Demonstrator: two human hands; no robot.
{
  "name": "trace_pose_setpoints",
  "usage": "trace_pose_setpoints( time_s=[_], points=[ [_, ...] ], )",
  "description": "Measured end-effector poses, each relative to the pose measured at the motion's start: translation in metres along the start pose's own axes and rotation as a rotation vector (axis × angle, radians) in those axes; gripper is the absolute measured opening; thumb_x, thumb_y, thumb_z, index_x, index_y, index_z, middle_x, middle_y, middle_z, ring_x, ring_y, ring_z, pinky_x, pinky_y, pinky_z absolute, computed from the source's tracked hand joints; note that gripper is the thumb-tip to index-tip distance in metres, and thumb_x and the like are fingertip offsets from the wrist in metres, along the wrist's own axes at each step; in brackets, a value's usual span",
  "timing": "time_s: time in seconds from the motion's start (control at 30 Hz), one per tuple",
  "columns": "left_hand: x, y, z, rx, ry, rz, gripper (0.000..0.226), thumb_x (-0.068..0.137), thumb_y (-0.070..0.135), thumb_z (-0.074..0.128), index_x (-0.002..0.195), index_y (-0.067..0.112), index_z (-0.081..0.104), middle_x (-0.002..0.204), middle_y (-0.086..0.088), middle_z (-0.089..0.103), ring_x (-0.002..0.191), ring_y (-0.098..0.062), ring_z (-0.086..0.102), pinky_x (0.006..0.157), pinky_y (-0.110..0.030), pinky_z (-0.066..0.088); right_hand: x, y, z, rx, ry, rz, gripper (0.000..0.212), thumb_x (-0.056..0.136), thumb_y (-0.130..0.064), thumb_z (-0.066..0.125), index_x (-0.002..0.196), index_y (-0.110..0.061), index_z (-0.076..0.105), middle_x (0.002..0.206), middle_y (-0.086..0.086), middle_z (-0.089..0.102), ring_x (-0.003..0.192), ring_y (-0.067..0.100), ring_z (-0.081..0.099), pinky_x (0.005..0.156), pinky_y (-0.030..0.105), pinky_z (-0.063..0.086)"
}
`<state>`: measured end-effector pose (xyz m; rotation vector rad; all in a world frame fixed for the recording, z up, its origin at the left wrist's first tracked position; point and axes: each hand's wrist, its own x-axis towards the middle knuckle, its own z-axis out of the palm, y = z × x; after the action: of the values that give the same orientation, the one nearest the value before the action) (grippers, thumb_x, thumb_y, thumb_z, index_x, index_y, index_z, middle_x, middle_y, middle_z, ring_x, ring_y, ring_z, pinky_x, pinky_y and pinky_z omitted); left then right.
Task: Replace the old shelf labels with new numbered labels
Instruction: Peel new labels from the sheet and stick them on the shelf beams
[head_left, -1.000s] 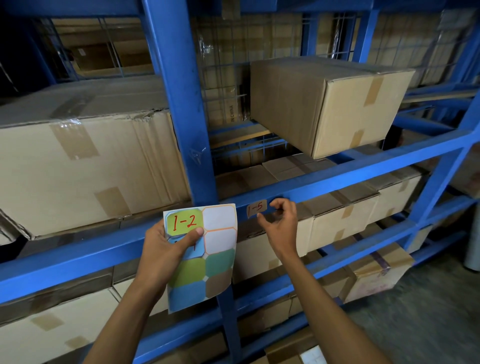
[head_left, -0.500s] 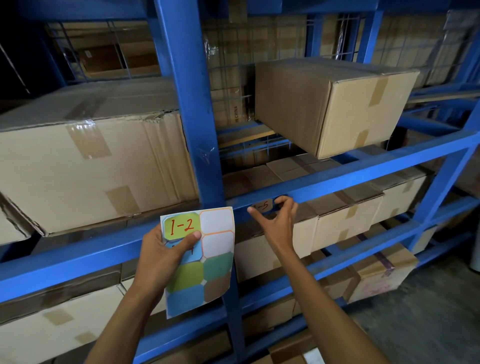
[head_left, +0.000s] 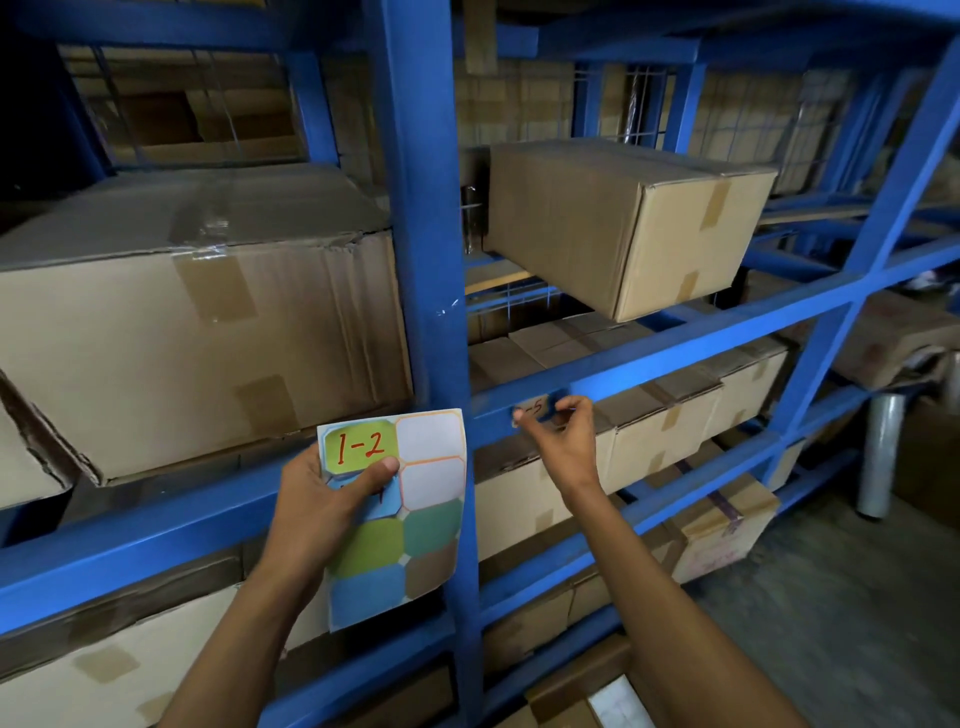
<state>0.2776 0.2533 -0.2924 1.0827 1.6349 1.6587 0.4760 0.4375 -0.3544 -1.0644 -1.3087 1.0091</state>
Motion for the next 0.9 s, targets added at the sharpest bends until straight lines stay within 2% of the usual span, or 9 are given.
trace_pose_setpoints(
  time_s=[0.1, 0.13, 0.23, 0.33, 0.43, 0.53, 0.63, 0.73, 0.9],
  points=[
    [-0.002, -0.003, -0.011, -0.037, -0.017, -0.024, 0.014, 0.078, 0.010, 0.079, 0.088, 0.018, 0.074, 0.080, 0.012, 0.080, 0.069, -0.002, 0.073, 0.056, -0.014, 0.054, -0.030, -0.020, 0.006, 0.096, -0.092, -0.034, 0.029, 0.084, -0.011, 0.075, 0.094, -0.014, 0.049, 0.084, -0.001, 0.052, 0.079, 0.012, 0.052, 0.074, 0.016, 0.047],
    [-0.003, -0.004, -0.016, -0.046, -0.020, -0.041, 0.012, 0.079, 0.011, 0.078, 0.089, 0.017, 0.074, 0.080, 0.011, 0.080, 0.069, -0.003, 0.074, 0.058, -0.017, 0.055, -0.042, -0.028, 0.009, 0.103, -0.137, -0.047, 0.024, 0.085, -0.009, 0.073, 0.093, -0.013, 0.051, 0.081, -0.001, 0.053, 0.076, 0.011, 0.053, 0.072, 0.015, 0.047],
    [-0.006, -0.008, -0.033, -0.057, -0.021, -0.098, 0.011, 0.081, 0.018, 0.077, 0.092, 0.015, 0.073, 0.084, 0.003, 0.081, 0.070, -0.011, 0.075, 0.064, -0.031, 0.057, -0.077, -0.053, 0.023, 0.128, -0.282, -0.047, 0.015, 0.089, -0.009, 0.070, 0.093, -0.009, 0.055, 0.073, 0.006, 0.054, 0.067, 0.012, 0.055, 0.061, 0.016, 0.048],
    [-0.009, -0.010, -0.053, -0.096, -0.017, -0.140, 0.014, 0.084, 0.023, 0.074, 0.094, 0.013, 0.072, 0.085, -0.002, 0.081, 0.070, -0.017, 0.077, 0.063, -0.032, 0.058, -0.108, -0.073, 0.040, 0.144, -0.353, -0.090, 0.010, 0.089, -0.008, 0.069, 0.090, -0.009, 0.059, 0.071, 0.009, 0.059, 0.061, 0.011, 0.057, 0.059, 0.017, 0.048],
    [-0.013, -0.010, -0.073, -0.125, -0.007, -0.171, 0.015, 0.088, 0.027, 0.070, 0.092, 0.013, 0.073, 0.083, -0.004, 0.081, 0.068, -0.018, 0.077, 0.059, -0.030, 0.059, -0.134, -0.086, 0.059, 0.113, -0.394, -0.153, 0.008, 0.088, -0.012, 0.072, 0.086, -0.009, 0.065, 0.072, 0.004, 0.064, 0.066, 0.011, 0.058, 0.063, 0.021, 0.048],
    [-0.019, -0.006, -0.093, -0.161, -0.014, -0.197, 0.018, 0.091, 0.030, 0.066, 0.092, 0.014, 0.073, 0.081, -0.005, 0.081, 0.067, -0.019, 0.076, 0.056, -0.031, 0.060, -0.154, -0.092, 0.079, 0.106, -0.419, -0.195, 0.004, 0.086, -0.014, 0.074, 0.086, -0.014, 0.070, 0.070, -0.006, 0.065, 0.067, 0.006, 0.057, 0.062, 0.018, 0.047],
    [-0.027, -0.003, -0.112, -0.187, 0.012, -0.189, 0.020, 0.095, 0.029, 0.060, 0.090, 0.013, 0.072, 0.082, -0.007, 0.080, 0.067, -0.017, 0.076, 0.059, -0.030, 0.061, -0.172, -0.094, 0.098, 0.061, -0.379, -0.230, 0.009, 0.085, -0.017, 0.075, 0.094, -0.018, 0.072, 0.072, 0.000, 0.063, 0.067, 0.013, 0.056, 0.062, 0.024, 0.047],
    [-0.033, 0.001, -0.130, -0.194, 0.026, -0.177, 0.025, 0.099, 0.030, 0.054, 0.090, 0.014, 0.071, 0.084, -0.008, 0.079, 0.067, -0.018, 0.075, 0.068, -0.034, 0.061, -0.188, -0.096, 0.119, 0.026, -0.334, -0.249, 0.019, 0.084, -0.022, 0.077, 0.101, -0.026, 0.072, 0.074, -0.004, 0.063, 0.066, 0.010, 0.053, 0.061, 0.018, 0.045],
    [-0.046, 0.005, -0.156, -0.187, -0.011, -0.136, 0.036, 0.101, 0.034, 0.046, 0.094, 0.010, 0.071, 0.078, -0.004, 0.080, 0.066, -0.013, 0.075, 0.057, -0.022, 0.060, -0.212, -0.106, 0.155, -0.088, -0.319, -0.319, 0.035, 0.079, -0.031, 0.080, 0.113, -0.028, 0.072, 0.085, -0.011, 0.065, 0.067, 0.004, 0.050, 0.060, 0.016, 0.044]
  ],
)
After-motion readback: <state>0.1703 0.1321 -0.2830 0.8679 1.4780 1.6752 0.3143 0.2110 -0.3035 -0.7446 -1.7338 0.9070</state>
